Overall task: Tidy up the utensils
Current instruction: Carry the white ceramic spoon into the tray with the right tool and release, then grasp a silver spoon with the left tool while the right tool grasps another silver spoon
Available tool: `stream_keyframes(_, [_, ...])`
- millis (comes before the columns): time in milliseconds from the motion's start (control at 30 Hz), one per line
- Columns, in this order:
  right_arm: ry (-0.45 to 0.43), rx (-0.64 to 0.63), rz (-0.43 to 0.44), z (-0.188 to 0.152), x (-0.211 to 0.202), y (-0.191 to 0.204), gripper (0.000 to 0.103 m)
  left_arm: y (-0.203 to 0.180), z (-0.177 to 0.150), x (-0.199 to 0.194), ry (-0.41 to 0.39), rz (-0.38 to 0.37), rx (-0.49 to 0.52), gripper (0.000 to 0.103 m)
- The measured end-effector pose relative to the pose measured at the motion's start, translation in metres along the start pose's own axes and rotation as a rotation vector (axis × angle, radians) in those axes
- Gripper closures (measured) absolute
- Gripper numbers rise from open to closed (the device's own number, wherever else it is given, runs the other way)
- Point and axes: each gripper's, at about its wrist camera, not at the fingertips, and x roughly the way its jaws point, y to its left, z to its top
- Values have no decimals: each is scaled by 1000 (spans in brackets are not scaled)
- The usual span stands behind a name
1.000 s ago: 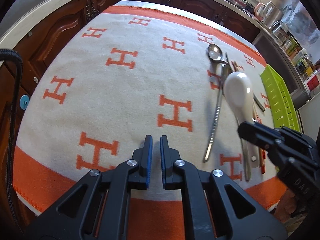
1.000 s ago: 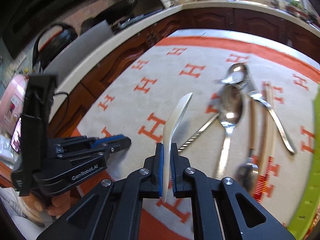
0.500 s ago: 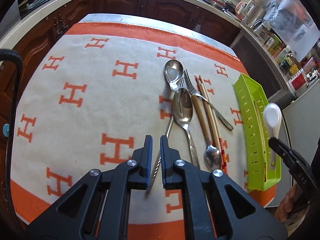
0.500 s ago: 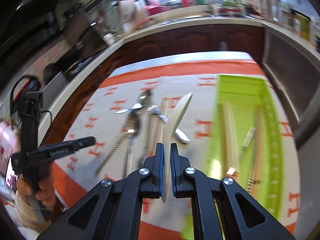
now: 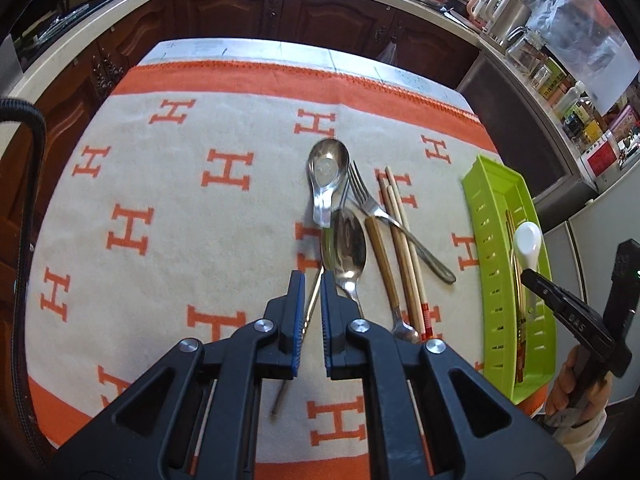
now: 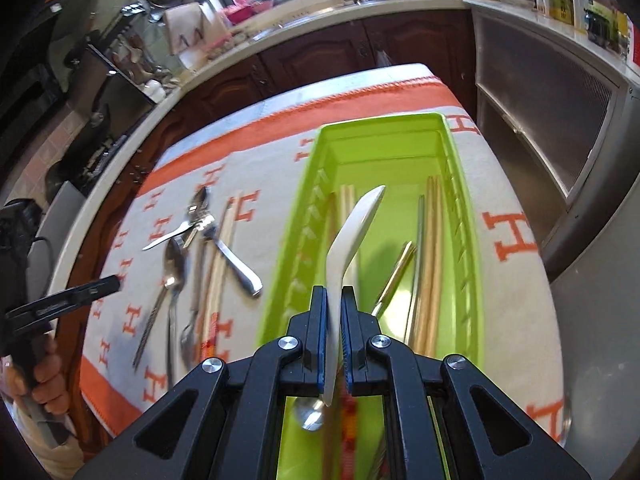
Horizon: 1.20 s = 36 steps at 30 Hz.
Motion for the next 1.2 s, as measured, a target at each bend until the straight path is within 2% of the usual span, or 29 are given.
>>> stream_keyframes(167, [50, 21, -25, 36, 29, -12, 97, 5, 30, -4, -19, 4, 4, 98])
stream_keyframes(300, [58, 60, -48, 53, 41, -21, 96, 12, 53, 7, -1, -3, -14, 98])
stream_keyframes(400, [29, 90, -26, 59, 39, -23, 95, 16, 67, 21, 22, -31, -30, 98])
stream_keyframes(567, [-32, 69, -27, 56, 17, -7, 95, 19, 85, 57, 94, -90, -58, 98])
stream_keyframes(833, [-72, 17, 21, 43, -14, 31, 95, 31, 83, 113, 235, -207, -161, 98])
stream_keyframes(1200, [-26, -71, 77, 28, -7, 83, 95, 46, 72, 135, 280, -343, -278, 98])
